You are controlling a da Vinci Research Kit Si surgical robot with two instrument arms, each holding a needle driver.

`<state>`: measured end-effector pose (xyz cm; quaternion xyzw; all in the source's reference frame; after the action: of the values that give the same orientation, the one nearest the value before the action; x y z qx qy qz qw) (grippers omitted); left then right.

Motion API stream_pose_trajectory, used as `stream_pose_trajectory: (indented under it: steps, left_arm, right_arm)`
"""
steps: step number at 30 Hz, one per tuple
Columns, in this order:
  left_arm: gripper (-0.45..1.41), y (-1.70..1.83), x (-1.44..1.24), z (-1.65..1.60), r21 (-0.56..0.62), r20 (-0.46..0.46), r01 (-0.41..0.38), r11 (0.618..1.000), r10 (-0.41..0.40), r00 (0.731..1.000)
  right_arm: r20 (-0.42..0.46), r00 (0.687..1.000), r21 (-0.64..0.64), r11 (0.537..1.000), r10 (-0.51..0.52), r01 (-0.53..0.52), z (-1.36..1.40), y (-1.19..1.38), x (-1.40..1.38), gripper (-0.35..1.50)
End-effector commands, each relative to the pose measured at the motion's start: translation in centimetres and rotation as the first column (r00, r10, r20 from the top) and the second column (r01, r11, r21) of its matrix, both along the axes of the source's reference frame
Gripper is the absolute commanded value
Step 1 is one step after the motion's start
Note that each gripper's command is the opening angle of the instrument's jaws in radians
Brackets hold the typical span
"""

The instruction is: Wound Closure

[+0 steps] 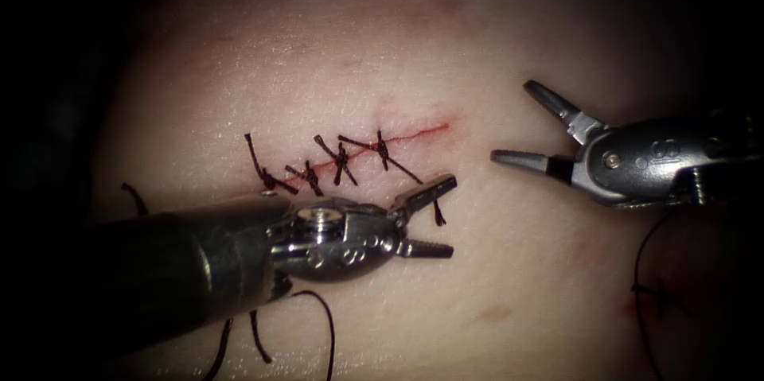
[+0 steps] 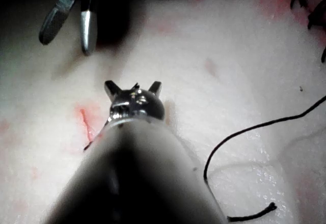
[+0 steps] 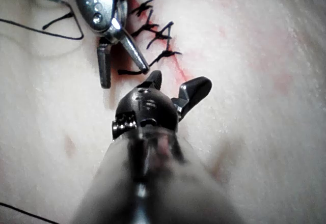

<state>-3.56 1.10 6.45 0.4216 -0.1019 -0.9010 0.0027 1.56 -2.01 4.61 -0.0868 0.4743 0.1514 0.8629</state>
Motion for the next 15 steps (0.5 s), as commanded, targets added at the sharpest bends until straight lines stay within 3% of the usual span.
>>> stream_pose_trajectory:
  steps: [1,4,7,9,10,12,14,15]
  left_arm:
    - [0.49,0.02,-0.04,0.06,0.0,0.005,-0.001,1.0,0.001,1.0]
    - [0.41,0.02,-0.04,0.06,0.002,0.017,-0.007,1.0,0.007,1.0]
    - [0.2,-0.01,-0.08,0.03,-0.021,0.019,-0.033,0.999,0.033,0.999]
    - [-0.08,-0.02,-0.09,0.0,-0.036,0.025,-0.051,0.998,0.052,0.998]
    - [-0.45,0.01,-0.09,-0.03,-0.041,0.033,-0.061,0.997,0.063,0.998]
    - [-0.45,0.05,-0.05,-0.05,-0.041,0.041,-0.068,0.997,0.07,0.997]
    - [-0.45,0.11,0.04,-0.08,-0.037,0.049,-0.077,0.996,0.079,0.996]
    - [-0.45,0.12,0.08,-0.1,-0.035,0.053,-0.08,0.996,0.082,0.995]
  right_arm:
    - [-0.002,1.0,0.001,1.0,-0.002,0.002,0.04,-0.06,0.06,1.33]
    - [-0.002,1.0,0.001,1.0,-0.002,0.002,0.04,-0.06,0.06,1.33]
    - [-0.002,1.0,0.001,1.0,-0.002,0.002,0.05,-0.06,0.06,1.33]
    - [-0.001,1.0,0.001,1.0,-0.002,0.002,0.05,-0.06,0.06,1.33]
    - [-0.001,1.0,0.0,1.0,-0.002,0.002,0.06,-0.06,0.06,1.33]
    - [-0.003,1.0,-0.002,1.0,-0.003,0.003,0.08,-0.07,0.06,1.33]
    - [-0.123,0.99,-0.002,0.997,-0.075,0.075,0.14,-0.09,0.07,1.28]
    - [-0.128,0.985,-0.012,0.994,-0.113,0.113,0.17,-0.1,0.08,1.28]
